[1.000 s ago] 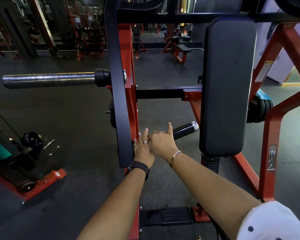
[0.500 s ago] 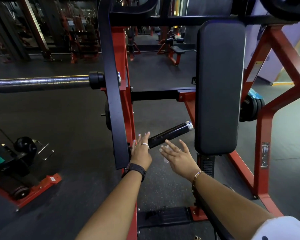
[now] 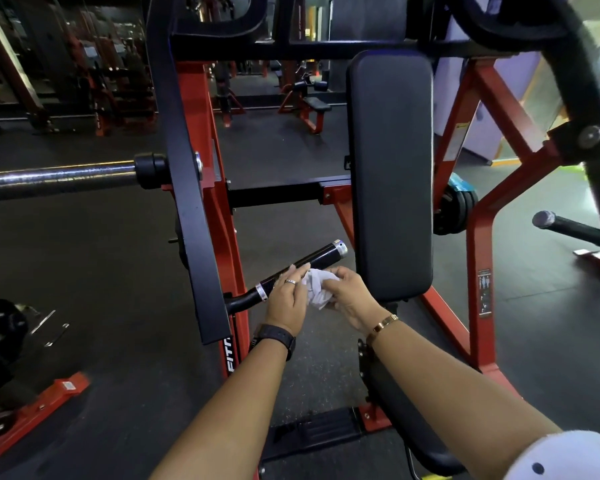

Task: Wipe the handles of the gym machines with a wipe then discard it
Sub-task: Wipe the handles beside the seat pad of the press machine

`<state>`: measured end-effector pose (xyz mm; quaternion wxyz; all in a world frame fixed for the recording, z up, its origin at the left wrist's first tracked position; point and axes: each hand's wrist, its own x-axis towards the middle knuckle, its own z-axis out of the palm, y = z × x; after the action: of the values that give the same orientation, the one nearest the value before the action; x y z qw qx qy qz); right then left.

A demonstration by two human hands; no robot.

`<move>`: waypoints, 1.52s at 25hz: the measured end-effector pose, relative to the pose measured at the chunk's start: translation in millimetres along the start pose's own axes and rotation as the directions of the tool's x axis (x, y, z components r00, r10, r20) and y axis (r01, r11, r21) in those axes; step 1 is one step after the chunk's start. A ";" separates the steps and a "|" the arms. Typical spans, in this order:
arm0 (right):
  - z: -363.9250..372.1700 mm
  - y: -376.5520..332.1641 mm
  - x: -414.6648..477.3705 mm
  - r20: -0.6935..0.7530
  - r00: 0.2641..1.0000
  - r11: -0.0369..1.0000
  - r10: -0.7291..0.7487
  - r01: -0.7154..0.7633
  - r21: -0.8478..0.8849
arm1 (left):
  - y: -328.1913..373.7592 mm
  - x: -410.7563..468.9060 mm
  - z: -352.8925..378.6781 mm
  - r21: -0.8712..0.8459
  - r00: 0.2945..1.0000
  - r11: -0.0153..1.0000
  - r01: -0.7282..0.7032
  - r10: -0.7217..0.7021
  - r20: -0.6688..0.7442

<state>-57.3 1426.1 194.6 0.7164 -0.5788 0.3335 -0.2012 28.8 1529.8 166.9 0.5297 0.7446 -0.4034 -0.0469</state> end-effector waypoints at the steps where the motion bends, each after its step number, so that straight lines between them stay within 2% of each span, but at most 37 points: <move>1: -7.0 -0.7 -2.3 0.026 1.000 1.000 0.009 -0.009 0.023 | 4.8 1.0 5.0 -0.083 0.999 0.996 0.024 -0.026 -0.023; 5: -41.2 -0.6 -8.9 0.081 0.997 0.996 -0.015 0.007 0.093 | 23.9 7.0 31.8 -0.261 0.972 0.940 0.221 -0.233 -0.015; 7: -64.9 -2.3 -13.2 0.074 0.996 0.989 -0.043 0.032 0.143 | 36.7 7.1 53.9 -0.278 0.964 0.924 0.262 -0.261 0.040; 12: -145.2 -7.1 -31.8 0.036 0.997 0.971 -0.073 0.062 0.229 | 79.5 3.0 118.7 -0.284 0.952 0.909 0.305 -0.283 0.116; 16: -240.2 -14.9 -56.2 -0.019 0.996 0.966 -0.090 0.092 0.242 | 131.6 -6.4 197.6 -0.351 0.943 0.876 0.330 -0.285 0.175; 19: -312.6 -20.2 -79.3 -0.125 0.983 0.953 -0.136 0.165 0.253 | 175.9 -16.3 260.7 -0.439 0.923 0.812 0.384 -0.329 0.198; 22: -370.6 -26.4 -100.5 -0.229 0.957 0.941 -0.179 0.235 0.244 | 214.4 -31.7 318.1 -0.530 0.901 0.735 0.423 -0.276 0.336; 25: -417.5 -33.0 -112.9 -0.317 0.928 0.929 -0.196 0.279 0.245 | 242.6 -41.3 364.1 -0.519 0.897 0.754 0.402 -0.211 0.388; 30: -473.8 -33.3 -112.2 -0.423 0.894 0.899 -0.146 0.299 0.320 | 268.2 -34.6 419.3 -0.547 0.874 0.702 0.456 -0.236 0.425; 34: -504.0 -36.1 -91.5 -0.435 0.891 0.877 -0.130 0.308 0.369 | 271.7 -16.4 456.2 -0.565 0.866 0.669 0.482 -0.266 0.424; 38: -530.2 -46.6 -58.3 -0.332 0.940 0.869 -0.085 0.232 0.437 | 268.8 21.7 487.7 -0.584 0.862 0.650 0.487 -0.249 0.441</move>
<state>-470.2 1085.2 196.7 0.7565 -0.3760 0.3309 -0.4206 -347.3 1118.9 185.0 0.6693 0.5476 -0.2763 -0.4193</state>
